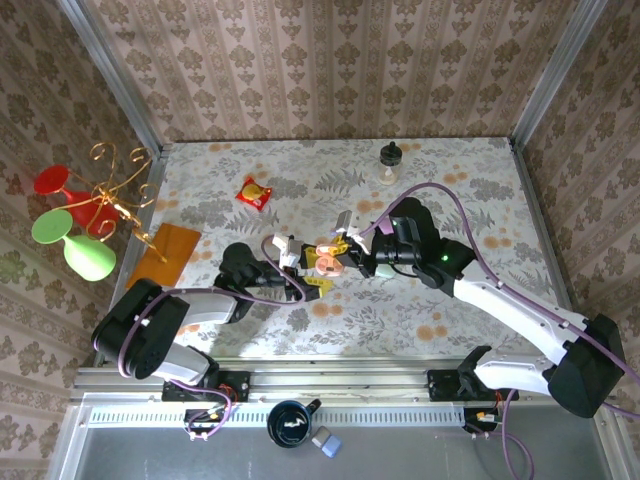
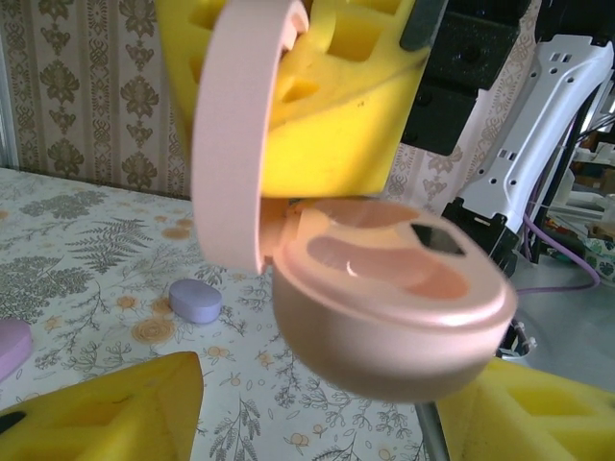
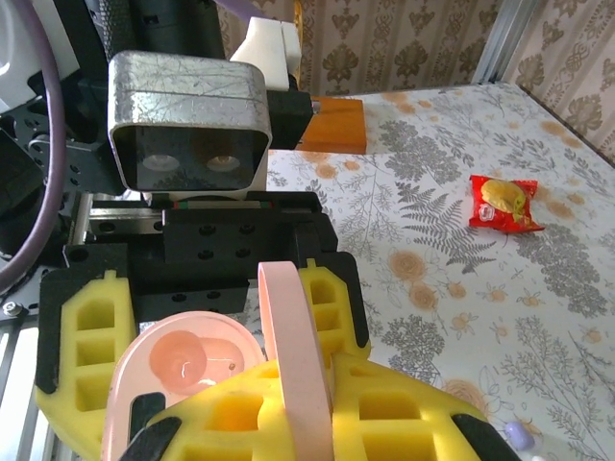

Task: Insert the wireless bluetooth earbuds into the charging case

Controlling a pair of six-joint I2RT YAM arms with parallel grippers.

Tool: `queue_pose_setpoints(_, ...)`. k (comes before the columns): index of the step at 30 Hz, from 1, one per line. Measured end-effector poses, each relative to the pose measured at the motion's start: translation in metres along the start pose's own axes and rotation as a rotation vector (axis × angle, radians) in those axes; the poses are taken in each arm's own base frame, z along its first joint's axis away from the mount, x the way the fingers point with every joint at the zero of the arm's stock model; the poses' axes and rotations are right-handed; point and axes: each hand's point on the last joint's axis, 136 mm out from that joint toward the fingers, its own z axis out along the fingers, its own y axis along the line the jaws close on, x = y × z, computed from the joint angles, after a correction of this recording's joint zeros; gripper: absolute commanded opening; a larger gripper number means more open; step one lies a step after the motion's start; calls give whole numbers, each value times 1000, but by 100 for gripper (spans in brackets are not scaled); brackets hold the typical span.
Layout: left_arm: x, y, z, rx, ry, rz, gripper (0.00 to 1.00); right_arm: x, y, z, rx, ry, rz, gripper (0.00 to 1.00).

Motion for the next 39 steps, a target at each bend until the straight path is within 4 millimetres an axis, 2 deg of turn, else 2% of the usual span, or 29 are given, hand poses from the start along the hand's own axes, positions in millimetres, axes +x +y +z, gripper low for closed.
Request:
queue_pose_setpoints(27, -4, -11, 7, 28, -8, 67, 60, 9, 0, 7, 7, 33, -20, 0)
queue_pose_setpoints(35, -4, -10, 7, 20, -9, 67, 47, 10, -1, 7, 10, 37, -22, 0)
queue_pose_setpoints(39, -4, -9, 7, 16, -9, 66, 46, 10, 0, 7, 8, 37, -22, 0)
